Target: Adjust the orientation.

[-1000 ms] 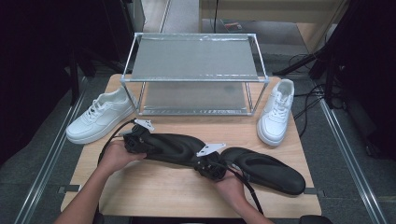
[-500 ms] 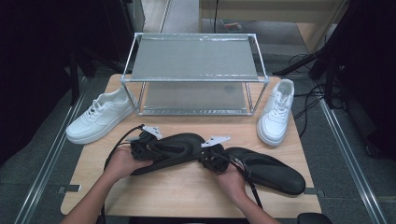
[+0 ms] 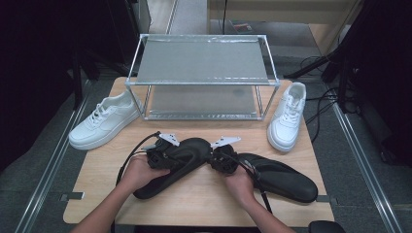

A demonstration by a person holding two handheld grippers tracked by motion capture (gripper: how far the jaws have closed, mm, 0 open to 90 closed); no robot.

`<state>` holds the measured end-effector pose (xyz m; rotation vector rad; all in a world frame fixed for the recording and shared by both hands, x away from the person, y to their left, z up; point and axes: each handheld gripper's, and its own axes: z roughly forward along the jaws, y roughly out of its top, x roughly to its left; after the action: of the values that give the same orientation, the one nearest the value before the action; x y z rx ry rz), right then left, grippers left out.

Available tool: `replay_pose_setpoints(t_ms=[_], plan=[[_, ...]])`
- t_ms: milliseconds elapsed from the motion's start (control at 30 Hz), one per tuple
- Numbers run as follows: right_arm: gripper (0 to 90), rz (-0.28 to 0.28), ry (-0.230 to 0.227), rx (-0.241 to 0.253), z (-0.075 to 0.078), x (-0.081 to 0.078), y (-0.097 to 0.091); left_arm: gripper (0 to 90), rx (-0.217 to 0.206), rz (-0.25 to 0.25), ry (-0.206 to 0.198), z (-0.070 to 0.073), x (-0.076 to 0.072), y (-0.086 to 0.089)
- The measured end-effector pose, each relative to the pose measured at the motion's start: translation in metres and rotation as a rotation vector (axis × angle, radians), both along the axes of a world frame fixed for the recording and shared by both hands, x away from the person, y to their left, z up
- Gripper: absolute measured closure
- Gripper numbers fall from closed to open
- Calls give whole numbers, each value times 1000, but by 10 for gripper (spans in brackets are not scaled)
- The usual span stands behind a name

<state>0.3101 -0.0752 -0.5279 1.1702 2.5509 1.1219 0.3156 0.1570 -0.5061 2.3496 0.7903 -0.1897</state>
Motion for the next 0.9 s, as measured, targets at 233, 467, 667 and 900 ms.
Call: replay_pose_setpoints(t_ms=[233,467,667,900], plan=[[900,15,-12,24,9,-4,-2,900,-35,28,-15,14,1,15],[900,70,-35,56,23,-20,4,900,-62,130,-34,33,-2,71],[900,133,-32,73,27,-37,17,900,-19,215,-18,20,-5,105],[900,216,-26,65,23,-55,38,900,23,238,37,-1,3,111]])
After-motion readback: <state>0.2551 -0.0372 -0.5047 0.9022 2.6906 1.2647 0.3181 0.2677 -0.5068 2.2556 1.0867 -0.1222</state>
